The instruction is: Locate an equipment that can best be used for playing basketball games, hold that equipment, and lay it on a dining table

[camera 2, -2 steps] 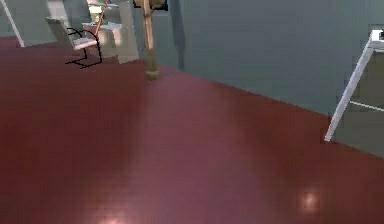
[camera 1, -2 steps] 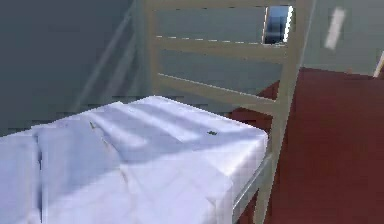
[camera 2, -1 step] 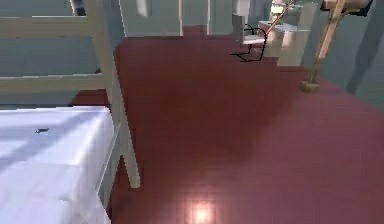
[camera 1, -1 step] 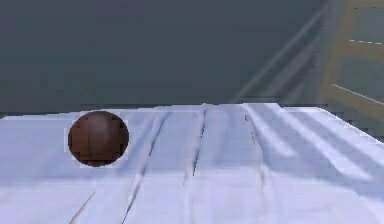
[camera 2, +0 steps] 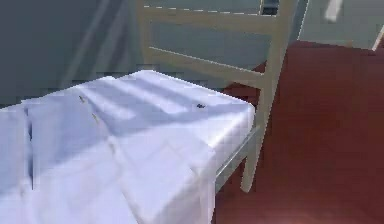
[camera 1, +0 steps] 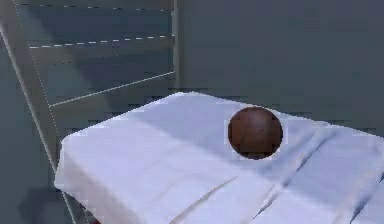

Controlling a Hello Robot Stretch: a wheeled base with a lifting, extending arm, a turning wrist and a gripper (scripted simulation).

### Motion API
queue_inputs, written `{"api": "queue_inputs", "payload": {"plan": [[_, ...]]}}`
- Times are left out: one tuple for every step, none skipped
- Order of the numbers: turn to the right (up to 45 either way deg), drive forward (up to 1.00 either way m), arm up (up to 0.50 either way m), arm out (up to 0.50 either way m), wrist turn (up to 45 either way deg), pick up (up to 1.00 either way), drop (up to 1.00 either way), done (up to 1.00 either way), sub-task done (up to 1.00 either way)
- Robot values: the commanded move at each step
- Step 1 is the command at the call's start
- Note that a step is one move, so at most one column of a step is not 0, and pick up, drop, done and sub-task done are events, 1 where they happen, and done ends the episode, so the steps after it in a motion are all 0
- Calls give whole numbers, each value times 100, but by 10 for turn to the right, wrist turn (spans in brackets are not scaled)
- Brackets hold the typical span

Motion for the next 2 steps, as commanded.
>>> {"api": "queue_inputs", "payload": {"plan": [[-450,0,0,0,0,0,0,0,0],[-240,0,0,0,0,0,0,0,0]]}}
